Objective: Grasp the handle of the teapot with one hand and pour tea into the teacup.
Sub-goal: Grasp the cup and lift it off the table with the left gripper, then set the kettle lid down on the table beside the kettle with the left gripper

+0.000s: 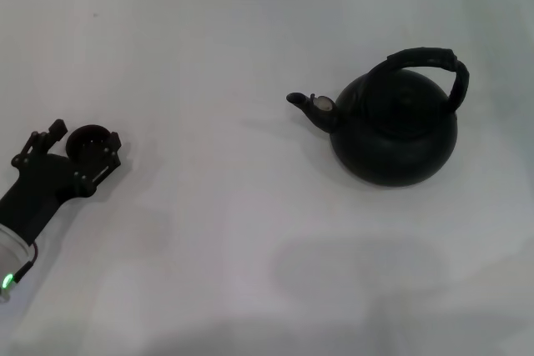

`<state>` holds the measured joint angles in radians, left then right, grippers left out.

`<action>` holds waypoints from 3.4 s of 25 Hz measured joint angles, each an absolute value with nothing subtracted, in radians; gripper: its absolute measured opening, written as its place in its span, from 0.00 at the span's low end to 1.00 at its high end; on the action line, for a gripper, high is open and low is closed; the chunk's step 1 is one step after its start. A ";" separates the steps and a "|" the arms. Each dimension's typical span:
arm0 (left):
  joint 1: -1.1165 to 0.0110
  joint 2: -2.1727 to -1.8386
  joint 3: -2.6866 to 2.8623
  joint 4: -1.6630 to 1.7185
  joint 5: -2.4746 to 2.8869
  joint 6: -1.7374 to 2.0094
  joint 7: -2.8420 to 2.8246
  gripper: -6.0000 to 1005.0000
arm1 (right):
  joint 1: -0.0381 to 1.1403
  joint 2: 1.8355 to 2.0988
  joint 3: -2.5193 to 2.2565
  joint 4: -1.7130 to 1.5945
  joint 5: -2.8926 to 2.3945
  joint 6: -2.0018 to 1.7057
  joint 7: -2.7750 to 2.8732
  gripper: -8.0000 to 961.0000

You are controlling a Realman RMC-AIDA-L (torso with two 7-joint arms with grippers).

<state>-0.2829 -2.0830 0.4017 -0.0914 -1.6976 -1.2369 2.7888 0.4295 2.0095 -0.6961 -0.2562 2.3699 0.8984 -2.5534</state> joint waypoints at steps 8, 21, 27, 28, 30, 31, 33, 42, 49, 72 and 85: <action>-0.287 -2.082 0.402 -0.092 -1.696 -1.244 2.789 0.89 | 0.429 2.010 -0.692 -0.255 2.370 0.897 -2.554 0.79; -0.286 -2.083 0.402 -0.094 -1.696 -1.220 2.789 0.89 | 0.426 2.010 -0.697 -0.256 2.370 0.916 -2.550 0.79; -0.291 -2.083 0.402 -0.094 -1.696 -1.197 2.789 0.89 | 0.425 2.009 -0.691 -0.258 2.370 0.930 -2.549 0.79; -0.293 -2.083 0.402 -0.094 -1.696 -1.197 2.789 0.89 | 0.425 2.010 -0.691 -0.258 2.370 0.930 -2.549 0.79; -0.297 -2.083 0.402 -0.094 -1.685 -1.194 2.789 0.89 | 0.425 2.009 -0.691 -0.258 2.370 0.930 -2.549 0.79; -0.300 -2.083 0.402 -0.094 -1.677 -1.190 2.789 0.89 | 0.425 2.010 -0.691 -0.258 2.370 0.930 -2.549 0.79; -0.304 -2.083 0.402 -0.094 -1.669 -1.182 2.789 0.89 | 0.425 2.009 -0.691 -0.258 2.370 0.931 -2.550 0.79; -0.314 -2.083 0.401 -0.094 -1.656 -1.158 2.789 0.89 | 0.425 2.009 -0.690 -0.258 2.370 0.933 -2.550 0.79; -0.312 -2.083 0.402 -0.094 -1.655 -1.158 2.789 0.89 | 0.423 2.008 -0.689 -0.258 2.371 0.933 -2.549 0.79; -0.340 -2.083 0.402 -0.089 -1.615 -1.223 2.789 0.70 | 0.423 2.010 -0.696 -0.255 2.372 0.932 -2.545 0.79; -0.481 -2.088 0.401 -0.157 -1.459 -1.155 2.788 0.70 | 0.428 2.011 -0.698 -0.248 2.372 0.944 -2.545 0.79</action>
<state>-0.4809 -2.0876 0.4014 -0.1572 -1.4587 -1.1546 2.7885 0.4283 2.0110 -0.6980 -0.2479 2.3722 0.9437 -2.5448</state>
